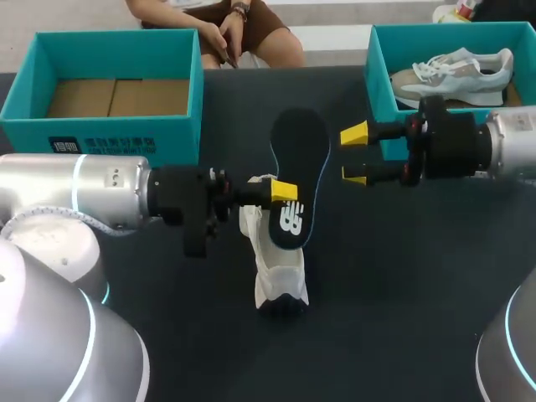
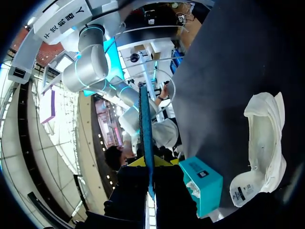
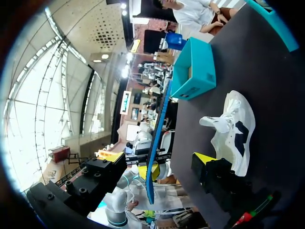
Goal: Take the shoe out of the shoebox, open the shoe tongue, remove and reinsert the insole, then place the shoe into the shoebox
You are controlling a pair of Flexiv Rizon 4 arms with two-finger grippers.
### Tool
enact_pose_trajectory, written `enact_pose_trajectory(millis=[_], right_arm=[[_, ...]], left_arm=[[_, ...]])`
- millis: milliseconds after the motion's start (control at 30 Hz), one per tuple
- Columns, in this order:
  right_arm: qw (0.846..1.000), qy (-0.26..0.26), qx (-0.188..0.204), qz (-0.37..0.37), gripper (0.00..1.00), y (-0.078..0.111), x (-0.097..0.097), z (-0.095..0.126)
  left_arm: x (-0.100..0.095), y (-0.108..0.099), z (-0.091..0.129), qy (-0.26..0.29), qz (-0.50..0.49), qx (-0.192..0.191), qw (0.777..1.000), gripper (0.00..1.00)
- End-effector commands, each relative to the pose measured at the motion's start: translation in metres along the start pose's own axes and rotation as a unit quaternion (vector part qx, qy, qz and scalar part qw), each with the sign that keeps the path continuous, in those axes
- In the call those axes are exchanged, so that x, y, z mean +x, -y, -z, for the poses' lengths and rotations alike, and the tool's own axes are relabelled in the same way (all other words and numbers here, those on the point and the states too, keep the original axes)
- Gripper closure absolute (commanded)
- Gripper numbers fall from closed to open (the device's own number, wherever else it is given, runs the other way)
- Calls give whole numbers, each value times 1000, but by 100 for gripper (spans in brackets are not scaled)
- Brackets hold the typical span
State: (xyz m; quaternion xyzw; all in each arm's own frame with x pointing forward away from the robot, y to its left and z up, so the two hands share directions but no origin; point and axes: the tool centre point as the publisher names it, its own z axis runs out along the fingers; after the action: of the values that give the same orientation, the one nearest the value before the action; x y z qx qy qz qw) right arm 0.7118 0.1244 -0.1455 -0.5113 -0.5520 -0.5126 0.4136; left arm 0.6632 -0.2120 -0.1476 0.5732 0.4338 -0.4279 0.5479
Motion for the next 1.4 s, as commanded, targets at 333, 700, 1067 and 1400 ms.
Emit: enact_pose_trajectory(millis=[333,700,1067,1400], right_arm=[[1000,-4,7,-3,50,-1,-2,-14],[1000,-5,11,-4,61,-4,-3,-15],[1000,-7,16,-5,72,-7,-5,-15],[1000,-11,15,-8,73,-8,-7,-16]], left_arm=[[13,-12,-41,-3,-1,2,1000,100],[13,-2,-49,-2,-2,5,1000,100],[13,8,-48,1,8,3,1000,100],[10,9,-47,11,15,-37,999,100]])
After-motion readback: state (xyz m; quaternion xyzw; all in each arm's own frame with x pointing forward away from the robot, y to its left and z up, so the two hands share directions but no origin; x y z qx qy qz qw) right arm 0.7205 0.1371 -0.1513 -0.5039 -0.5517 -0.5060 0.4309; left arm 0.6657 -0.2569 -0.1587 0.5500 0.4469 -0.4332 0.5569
